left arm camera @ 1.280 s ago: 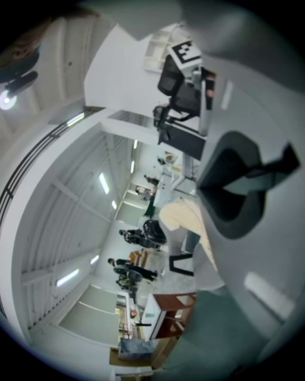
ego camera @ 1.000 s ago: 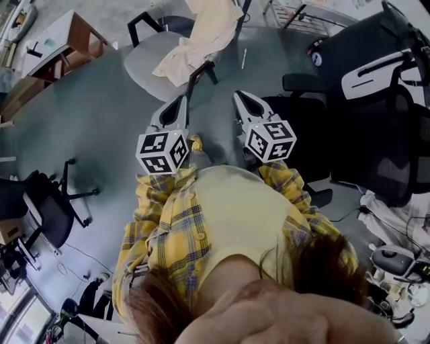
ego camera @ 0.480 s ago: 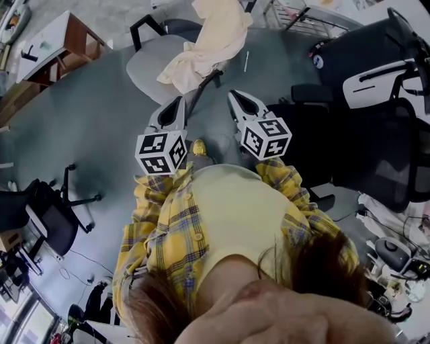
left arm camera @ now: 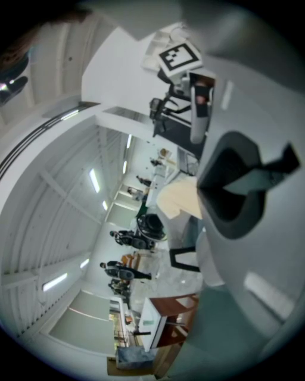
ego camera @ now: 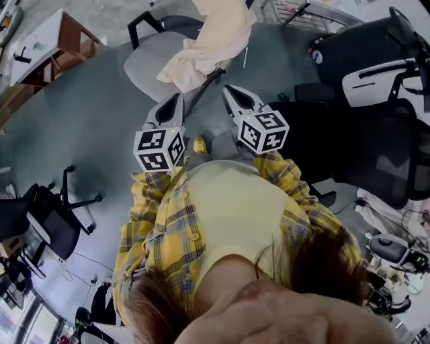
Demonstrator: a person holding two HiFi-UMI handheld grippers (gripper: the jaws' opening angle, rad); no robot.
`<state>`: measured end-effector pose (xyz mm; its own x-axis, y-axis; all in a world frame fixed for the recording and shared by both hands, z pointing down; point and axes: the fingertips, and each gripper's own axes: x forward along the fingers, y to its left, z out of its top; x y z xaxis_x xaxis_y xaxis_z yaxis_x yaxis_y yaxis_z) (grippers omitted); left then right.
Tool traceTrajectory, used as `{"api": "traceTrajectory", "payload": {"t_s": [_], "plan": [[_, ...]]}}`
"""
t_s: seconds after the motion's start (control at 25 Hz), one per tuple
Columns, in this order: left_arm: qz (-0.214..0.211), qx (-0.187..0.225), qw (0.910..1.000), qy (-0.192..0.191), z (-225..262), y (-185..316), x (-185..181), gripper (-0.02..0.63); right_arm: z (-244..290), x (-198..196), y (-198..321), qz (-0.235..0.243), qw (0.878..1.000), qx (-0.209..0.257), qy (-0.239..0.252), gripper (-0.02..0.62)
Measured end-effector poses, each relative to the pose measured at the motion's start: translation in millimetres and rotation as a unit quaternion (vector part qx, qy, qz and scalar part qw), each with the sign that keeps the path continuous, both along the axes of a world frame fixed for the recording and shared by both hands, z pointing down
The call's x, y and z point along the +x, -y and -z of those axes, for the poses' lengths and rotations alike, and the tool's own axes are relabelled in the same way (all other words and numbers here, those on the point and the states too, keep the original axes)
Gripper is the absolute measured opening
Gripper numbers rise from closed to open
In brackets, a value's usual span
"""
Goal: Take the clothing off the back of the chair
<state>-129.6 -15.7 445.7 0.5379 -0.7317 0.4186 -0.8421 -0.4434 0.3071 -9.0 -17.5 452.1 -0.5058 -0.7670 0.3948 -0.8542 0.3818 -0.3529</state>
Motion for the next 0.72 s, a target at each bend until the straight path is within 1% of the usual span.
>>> {"api": "traceTrajectory", "payload": {"t_s": [0.12,0.4,0.6,0.72], "plan": [[0.001,-0.004,1.0,-0.002,-5.5,5.9,-2.3,0.006,-6.5,-1.1,6.2,0.0,1.0,-0.009,-0.002,0.015],[0.003,-0.01,0.9999,-0.002,-13.1,23.6,3.3,0.006,-13.8,6.4,36.6,-0.002,1.0,-0.013,-0.002,0.015],[0.011,-0.013,0.9999,0.001,-18.2,53.0,10.3,0.006,-18.2,10.5,71.1,0.008,1.0,-0.01,0.0,0.015],[0.008,-0.014,0.9999,-0.003,-19.3,74.3,22.4,0.006,-21.5,18.9,93.2,0.013,1.0,-0.014,-0.007,0.015]]}}
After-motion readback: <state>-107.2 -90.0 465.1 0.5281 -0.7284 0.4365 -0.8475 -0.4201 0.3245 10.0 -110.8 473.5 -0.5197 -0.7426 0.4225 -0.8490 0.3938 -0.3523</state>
